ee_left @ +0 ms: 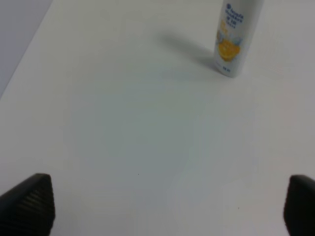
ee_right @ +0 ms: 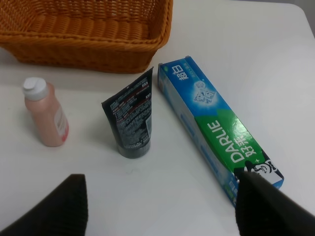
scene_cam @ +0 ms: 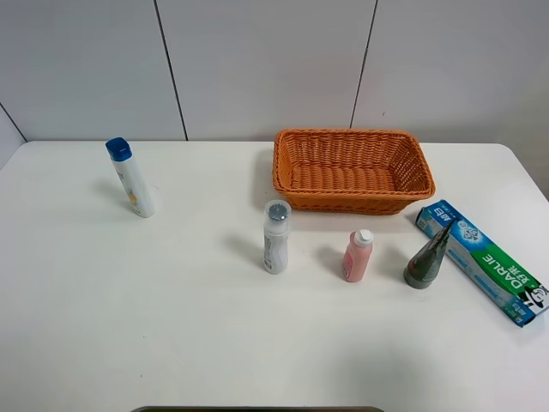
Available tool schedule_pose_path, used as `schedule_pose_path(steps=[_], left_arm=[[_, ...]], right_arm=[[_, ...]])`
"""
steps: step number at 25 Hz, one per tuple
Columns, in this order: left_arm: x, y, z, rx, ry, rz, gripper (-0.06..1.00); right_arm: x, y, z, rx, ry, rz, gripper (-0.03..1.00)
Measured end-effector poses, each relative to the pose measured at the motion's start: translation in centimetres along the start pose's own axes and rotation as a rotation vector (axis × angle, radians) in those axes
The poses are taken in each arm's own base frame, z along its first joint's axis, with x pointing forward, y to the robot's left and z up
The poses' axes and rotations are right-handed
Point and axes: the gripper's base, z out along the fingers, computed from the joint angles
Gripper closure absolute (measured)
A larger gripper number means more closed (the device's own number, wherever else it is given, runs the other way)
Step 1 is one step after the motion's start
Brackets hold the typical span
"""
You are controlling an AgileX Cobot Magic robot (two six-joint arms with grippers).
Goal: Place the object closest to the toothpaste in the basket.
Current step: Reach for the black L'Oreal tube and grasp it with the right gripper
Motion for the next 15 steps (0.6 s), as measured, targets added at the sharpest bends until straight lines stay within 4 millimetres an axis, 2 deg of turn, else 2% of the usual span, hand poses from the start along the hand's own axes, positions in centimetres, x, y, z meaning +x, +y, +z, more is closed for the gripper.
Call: schedule_pose_path(steps=[15], left_arm=[[0.00,0.00,0.00,0.000,0.000,0.000,0.00]], right_arm=[[0.00,0.00,0.00,0.000,0.000,0.000,0.31]])
